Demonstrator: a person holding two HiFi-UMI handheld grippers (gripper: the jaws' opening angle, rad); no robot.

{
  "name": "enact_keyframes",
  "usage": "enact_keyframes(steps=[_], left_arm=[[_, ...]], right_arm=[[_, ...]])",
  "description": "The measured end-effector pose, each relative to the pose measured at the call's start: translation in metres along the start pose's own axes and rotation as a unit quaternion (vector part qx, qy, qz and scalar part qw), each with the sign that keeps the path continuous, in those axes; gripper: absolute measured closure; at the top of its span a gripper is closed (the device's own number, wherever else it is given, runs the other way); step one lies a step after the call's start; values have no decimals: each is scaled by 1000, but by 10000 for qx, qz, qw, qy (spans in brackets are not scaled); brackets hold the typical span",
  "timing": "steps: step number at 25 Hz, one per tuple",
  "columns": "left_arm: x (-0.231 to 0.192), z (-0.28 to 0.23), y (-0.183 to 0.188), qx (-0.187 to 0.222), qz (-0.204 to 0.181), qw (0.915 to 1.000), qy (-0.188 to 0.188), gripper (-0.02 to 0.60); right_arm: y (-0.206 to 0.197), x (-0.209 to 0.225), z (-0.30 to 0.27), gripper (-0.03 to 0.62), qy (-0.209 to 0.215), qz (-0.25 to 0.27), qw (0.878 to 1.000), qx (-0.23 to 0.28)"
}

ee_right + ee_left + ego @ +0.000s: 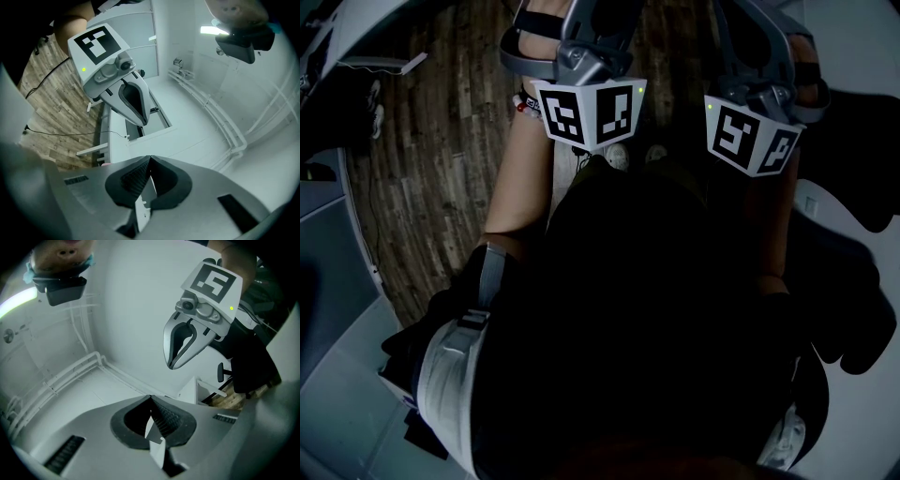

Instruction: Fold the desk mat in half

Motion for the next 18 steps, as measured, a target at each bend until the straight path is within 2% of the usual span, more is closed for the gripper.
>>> enact_keyframes(steps=[18], left_arm=[[0, 5, -15, 84, -93, 9999, -112, 569]], right_arm=[[7, -22, -7, 563, 139, -22, 9998, -109]])
Point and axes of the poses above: the fingertips, and each gripper's own axes: z backward along the fingers, x to its right, y out of its top, the point moved 2 cm from there along z, backward along the fingers, and after that the axes turned 2 degrees about y, right-handed, at the moved point
